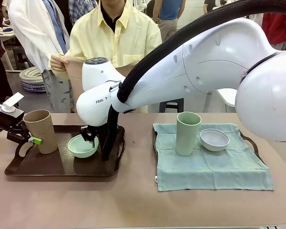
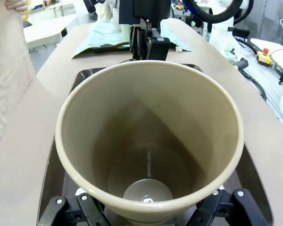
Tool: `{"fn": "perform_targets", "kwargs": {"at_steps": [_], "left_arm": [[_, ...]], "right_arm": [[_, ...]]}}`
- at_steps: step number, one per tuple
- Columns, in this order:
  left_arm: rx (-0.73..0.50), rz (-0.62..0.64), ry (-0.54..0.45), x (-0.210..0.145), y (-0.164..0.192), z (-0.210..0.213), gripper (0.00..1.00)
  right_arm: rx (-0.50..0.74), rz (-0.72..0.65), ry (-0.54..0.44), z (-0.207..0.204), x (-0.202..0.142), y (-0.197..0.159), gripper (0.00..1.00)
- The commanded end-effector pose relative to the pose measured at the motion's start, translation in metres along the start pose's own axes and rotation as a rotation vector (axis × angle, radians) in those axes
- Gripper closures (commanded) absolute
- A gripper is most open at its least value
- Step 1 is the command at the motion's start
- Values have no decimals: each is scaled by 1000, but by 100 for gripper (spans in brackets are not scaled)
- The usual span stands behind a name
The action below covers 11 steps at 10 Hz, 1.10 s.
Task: Set up a tray with a mat and arrange the tableware.
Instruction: Pick up the Picnic Bowl and Reusable plastic cup from the Handle tray in front of the human's position and hold them in the air.
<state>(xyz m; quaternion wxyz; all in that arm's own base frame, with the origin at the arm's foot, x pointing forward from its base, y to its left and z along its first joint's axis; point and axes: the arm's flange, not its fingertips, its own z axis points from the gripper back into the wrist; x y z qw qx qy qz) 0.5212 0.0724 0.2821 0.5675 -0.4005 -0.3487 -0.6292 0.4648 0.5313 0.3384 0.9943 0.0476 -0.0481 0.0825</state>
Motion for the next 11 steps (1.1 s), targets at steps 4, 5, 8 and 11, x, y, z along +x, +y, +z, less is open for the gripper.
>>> {"fn": "perform_targets", "kwargs": {"at_steps": [4, 5, 8, 11], "left_arm": [[-9, -43, -2, 3, -3, 4, 69], [-11, -42, -2, 3, -3, 4, 100], [-15, -36, 0, 3, -2, 4, 69], [-30, -7, 15, 10, -6, 9, 100]], "right_arm": [[-2, 2, 11, 0, 1, 1, 100], [-7, -1, 13, 0, 1, 2, 100], [-6, -4, 18, -1, 3, 1, 100], [12, -11, 24, 7, 2, -6, 100]]}}
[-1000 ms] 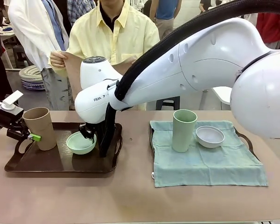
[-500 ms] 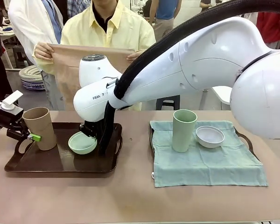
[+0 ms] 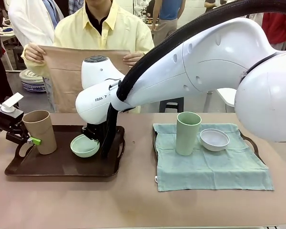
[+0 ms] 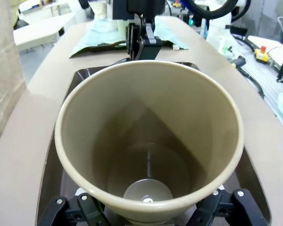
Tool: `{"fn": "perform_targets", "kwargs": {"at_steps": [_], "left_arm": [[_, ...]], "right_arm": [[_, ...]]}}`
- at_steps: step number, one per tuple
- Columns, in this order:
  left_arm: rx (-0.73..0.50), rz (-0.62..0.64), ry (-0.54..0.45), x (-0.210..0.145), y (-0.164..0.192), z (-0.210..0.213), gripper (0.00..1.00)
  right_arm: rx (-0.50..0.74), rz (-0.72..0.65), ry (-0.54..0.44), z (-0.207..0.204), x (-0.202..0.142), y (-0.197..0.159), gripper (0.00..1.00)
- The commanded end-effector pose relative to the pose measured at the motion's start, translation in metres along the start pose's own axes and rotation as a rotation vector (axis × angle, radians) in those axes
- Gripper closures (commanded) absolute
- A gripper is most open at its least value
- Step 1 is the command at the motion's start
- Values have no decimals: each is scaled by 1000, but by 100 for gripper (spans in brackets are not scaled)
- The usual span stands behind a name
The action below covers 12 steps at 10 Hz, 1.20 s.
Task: Set up a tray with a mat and arrange the tableware.
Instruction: Pick up the Picnic Bowl and Reusable plastic cup from the Handle tray in front of the human's position and hold them in the air.
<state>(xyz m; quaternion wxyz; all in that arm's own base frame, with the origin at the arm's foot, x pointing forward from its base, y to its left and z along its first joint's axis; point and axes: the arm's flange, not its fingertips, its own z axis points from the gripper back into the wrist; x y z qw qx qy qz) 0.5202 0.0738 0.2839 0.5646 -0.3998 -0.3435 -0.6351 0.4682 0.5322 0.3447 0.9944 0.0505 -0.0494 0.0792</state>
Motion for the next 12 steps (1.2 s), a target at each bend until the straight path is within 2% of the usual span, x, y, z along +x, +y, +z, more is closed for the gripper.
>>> {"fn": "perform_targets", "kwargs": {"at_steps": [1, 3, 5, 8, 9, 11, 12], "left_arm": [[-18, -7, 11, 31, -12, 18, 100], [-20, -62, 25, 90, -27, 37, 100], [-16, -131, 48, 161, -43, 56, 100], [29, -214, 38, 239, -58, 82, 100], [42, -226, 24, 254, -63, 87, 100], [53, -176, 19, 251, -64, 96, 100], [40, -241, 48, 258, -66, 90, 100]], "right_arm": [[10, -4, -3, 29, -8, -12, 100], [1, -5, -84, 100, -21, -13, 100], [-29, -22, -125, 162, -28, -8, 100], [-33, -31, -177, 233, -39, 9, 100], [-34, -28, -178, 246, -43, 14, 100], [-20, -10, -162, 249, -41, 13, 100], [-11, -3, -172, 256, -48, 11, 100]]}}
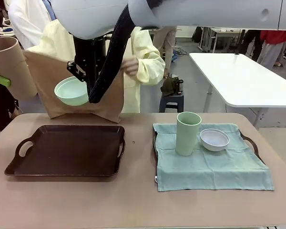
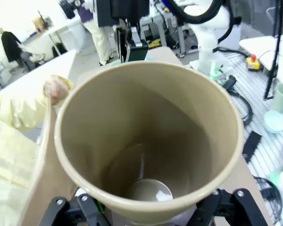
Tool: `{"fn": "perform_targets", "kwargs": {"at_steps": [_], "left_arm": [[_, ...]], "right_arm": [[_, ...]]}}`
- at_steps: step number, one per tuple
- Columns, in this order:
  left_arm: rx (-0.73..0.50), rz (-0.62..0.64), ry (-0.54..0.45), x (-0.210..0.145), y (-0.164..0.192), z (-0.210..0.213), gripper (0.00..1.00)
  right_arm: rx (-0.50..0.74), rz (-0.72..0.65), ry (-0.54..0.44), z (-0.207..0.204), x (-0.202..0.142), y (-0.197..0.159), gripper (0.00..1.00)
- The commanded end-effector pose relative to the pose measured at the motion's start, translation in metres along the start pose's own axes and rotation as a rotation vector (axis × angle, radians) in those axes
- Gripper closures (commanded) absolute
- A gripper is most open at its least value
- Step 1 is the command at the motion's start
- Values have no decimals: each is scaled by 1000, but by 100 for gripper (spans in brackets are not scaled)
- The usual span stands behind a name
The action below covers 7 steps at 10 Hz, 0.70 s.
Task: Set up a tray with a mat and arrange the tableware.
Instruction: Pick up the Picnic Bowl and Reusable plastic cup from the Handle tray in front of the human's position and hold them in the air, then place the Picnic Bowl and Reusable plastic cup back onto the Handle tray in front of the human's position.
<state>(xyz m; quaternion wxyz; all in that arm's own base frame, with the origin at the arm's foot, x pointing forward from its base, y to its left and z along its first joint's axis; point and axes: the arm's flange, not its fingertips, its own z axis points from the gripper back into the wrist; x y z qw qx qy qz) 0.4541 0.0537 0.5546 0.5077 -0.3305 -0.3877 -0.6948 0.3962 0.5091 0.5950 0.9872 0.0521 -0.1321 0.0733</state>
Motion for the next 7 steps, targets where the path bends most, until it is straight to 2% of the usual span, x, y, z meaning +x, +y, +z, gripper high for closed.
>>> {"fn": "perform_targets", "kwargs": {"at_steps": [1, 7], "left_arm": [[-7, -18, 0, 4, 1, -4, 100], [-7, -18, 0, 4, 1, -4, 100]], "right_arm": [[-1, -1, -6, 0, -1, -1, 100], [-1, -1, -6, 0, -1, -1, 100]]}}
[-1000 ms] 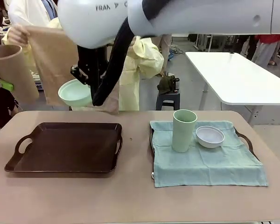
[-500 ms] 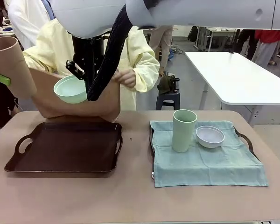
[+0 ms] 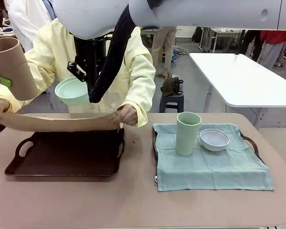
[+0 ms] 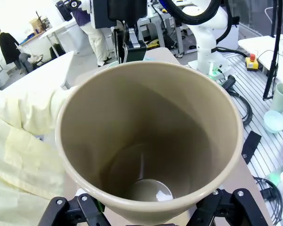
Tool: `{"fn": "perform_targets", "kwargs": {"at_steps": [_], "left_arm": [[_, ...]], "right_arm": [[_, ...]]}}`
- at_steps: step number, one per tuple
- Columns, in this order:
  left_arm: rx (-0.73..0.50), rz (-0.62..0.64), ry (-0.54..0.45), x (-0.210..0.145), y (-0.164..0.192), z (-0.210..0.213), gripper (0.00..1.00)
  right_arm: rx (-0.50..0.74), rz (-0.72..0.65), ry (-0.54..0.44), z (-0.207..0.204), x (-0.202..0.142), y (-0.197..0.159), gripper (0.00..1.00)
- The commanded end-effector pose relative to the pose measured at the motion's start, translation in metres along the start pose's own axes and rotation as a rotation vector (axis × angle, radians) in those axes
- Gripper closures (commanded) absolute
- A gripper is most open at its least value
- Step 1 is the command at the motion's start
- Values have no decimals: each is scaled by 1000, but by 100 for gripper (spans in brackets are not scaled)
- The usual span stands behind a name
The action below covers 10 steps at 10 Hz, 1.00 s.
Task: Set up a tray with a mat and arrange the tableware.
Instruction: Place the Picnic Bowl and Reusable plastic cup back onto the Handle tray in front of the human's position.
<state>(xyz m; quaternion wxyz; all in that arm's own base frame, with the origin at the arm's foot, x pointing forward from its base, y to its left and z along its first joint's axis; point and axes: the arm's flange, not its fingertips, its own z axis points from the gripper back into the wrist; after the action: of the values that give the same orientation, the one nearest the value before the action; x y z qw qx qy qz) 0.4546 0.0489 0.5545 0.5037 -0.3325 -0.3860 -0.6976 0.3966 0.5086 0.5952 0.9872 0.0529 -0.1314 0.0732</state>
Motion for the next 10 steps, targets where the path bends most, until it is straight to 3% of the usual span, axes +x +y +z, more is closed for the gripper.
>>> {"fn": "perform_targets", "kwargs": {"at_steps": [1, 10], "left_arm": [[2, -12, 3, 2, 0, 0, 100], [2, -12, 3, 2, 0, 0, 100]], "right_arm": [[-3, 0, -7, -1, -1, -1, 100], [-3, 0, -7, -1, -1, -1, 100]]}}
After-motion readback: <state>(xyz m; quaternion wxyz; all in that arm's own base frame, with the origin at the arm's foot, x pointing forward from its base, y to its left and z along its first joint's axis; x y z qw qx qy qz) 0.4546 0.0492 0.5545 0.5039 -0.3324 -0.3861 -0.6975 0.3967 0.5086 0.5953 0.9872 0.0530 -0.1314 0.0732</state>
